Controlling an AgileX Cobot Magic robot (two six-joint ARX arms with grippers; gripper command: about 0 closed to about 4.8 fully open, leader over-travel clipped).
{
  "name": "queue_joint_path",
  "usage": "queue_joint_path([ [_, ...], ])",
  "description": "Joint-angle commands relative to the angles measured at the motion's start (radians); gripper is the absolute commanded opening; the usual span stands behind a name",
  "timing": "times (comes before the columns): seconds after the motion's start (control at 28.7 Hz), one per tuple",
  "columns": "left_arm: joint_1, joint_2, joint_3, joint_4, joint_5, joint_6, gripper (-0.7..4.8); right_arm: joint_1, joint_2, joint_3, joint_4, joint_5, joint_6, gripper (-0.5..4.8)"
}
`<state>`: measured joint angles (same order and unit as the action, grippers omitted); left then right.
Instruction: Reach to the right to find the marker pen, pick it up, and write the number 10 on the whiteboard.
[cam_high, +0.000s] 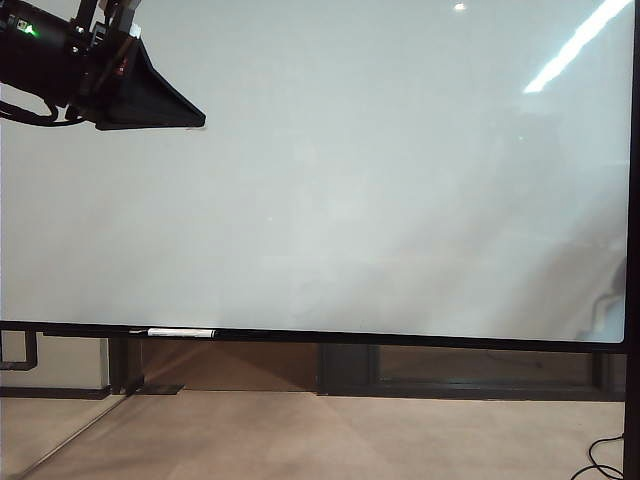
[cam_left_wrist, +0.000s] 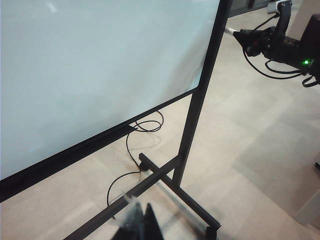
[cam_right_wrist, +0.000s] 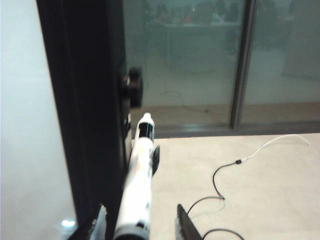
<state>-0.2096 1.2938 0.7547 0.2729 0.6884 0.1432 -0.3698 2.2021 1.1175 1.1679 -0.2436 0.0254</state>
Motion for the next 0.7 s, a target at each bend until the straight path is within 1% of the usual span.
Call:
queue_joint_path([
  [0.03,-0.002,-0.003,0.005,0.021,0.005,0.007,-0.06,-0.001,0.007,0.027,-0.002,-0.003,0.001,1.81],
  [0.17,-0.002,-0.003,0.005,0.022,0.004,0.007,-0.06,-0.001,0.019,0.052,-0.023,-0.021,0.001,1.81],
  [0.35,-0.002,-0.003,0.005,0.03,0.004,0.012,-0.06,0.005,0.047,0.085,-0.04,-0.021,0.004,1.81],
  [0.7,-0.002,-0.003,0.005,0.033,0.004,0.017,-0.06,0.005,0.053,0.098,-0.014,-0.021,0.016,1.81],
])
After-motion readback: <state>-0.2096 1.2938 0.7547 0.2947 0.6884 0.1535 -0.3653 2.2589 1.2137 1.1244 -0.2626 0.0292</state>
